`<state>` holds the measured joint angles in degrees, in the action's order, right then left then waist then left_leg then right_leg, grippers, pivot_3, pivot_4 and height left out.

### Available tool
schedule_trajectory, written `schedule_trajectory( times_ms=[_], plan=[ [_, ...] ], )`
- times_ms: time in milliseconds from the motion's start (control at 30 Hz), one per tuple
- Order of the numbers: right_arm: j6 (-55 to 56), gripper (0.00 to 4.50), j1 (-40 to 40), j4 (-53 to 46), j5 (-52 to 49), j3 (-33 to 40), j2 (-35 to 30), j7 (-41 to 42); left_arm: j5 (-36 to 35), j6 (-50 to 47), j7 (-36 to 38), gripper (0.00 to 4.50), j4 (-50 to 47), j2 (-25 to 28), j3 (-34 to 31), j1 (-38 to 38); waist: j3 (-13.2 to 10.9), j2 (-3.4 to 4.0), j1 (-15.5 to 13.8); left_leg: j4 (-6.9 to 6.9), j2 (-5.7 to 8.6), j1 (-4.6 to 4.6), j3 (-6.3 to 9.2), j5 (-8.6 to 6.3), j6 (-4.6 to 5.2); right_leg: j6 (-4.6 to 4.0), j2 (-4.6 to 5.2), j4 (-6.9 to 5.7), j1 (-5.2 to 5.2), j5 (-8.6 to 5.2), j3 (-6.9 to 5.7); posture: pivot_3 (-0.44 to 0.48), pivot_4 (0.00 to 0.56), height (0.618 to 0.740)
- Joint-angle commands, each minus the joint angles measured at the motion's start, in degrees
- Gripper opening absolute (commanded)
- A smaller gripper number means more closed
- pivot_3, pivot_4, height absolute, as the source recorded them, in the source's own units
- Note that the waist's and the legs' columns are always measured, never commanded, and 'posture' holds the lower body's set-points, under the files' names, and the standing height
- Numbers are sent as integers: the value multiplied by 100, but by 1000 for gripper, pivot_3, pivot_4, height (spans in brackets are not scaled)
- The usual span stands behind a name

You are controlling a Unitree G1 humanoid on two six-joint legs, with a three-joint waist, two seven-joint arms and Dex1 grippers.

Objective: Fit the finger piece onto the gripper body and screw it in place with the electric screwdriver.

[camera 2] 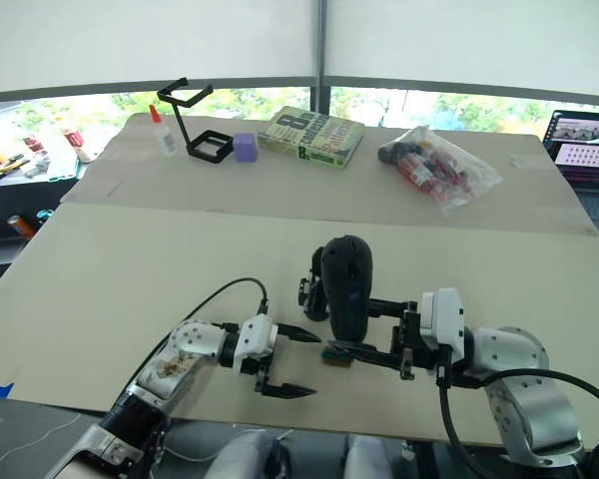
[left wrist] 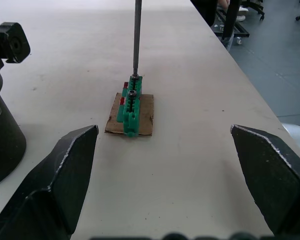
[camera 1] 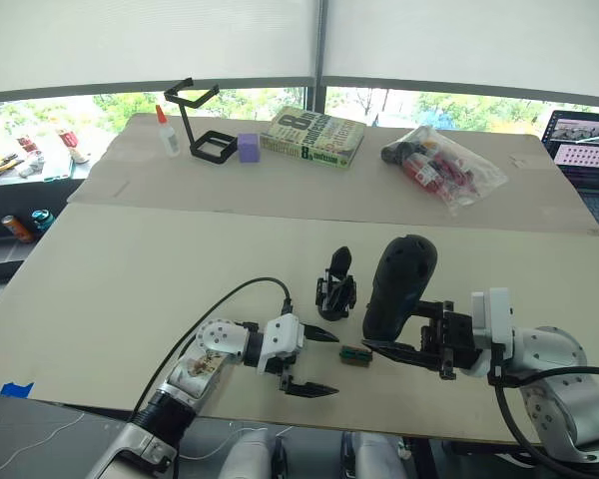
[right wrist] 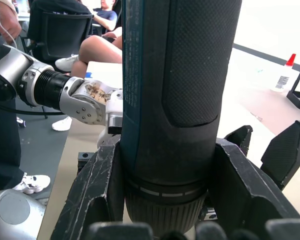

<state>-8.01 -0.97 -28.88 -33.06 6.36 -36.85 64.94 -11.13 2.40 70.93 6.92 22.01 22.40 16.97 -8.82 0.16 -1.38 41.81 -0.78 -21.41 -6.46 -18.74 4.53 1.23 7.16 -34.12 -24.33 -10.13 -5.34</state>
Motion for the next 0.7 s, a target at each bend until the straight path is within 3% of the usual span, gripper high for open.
schedule_trajectory(
  times_ms=[33,467,700],
  plan=[
    [-1,1927,118,-313,-320,256,-116,-66,-56,-4,58,4500,98,103,-68,-158,0,0,9,0,0,-1,0,0,0,0,0,0,-1,0,-1,0,150,740],
    [-769,1927,489,-797,-1514,1081,-588,-764,-1079,249,598,4500,-617,588,-864,-475,-2,-3,60,-3,-3,-55,0,5,-9,-2,7,-3,-54,2,-3,0,150,740],
    [-1257,1927,1144,-821,-2180,1370,-792,-1368,-1838,-479,575,4500,-1390,1003,-1461,-459,-2,-2,69,1,4,-81,-4,8,-12,1,2,-2,-73,4,-12,0,150,740]
  ],
)
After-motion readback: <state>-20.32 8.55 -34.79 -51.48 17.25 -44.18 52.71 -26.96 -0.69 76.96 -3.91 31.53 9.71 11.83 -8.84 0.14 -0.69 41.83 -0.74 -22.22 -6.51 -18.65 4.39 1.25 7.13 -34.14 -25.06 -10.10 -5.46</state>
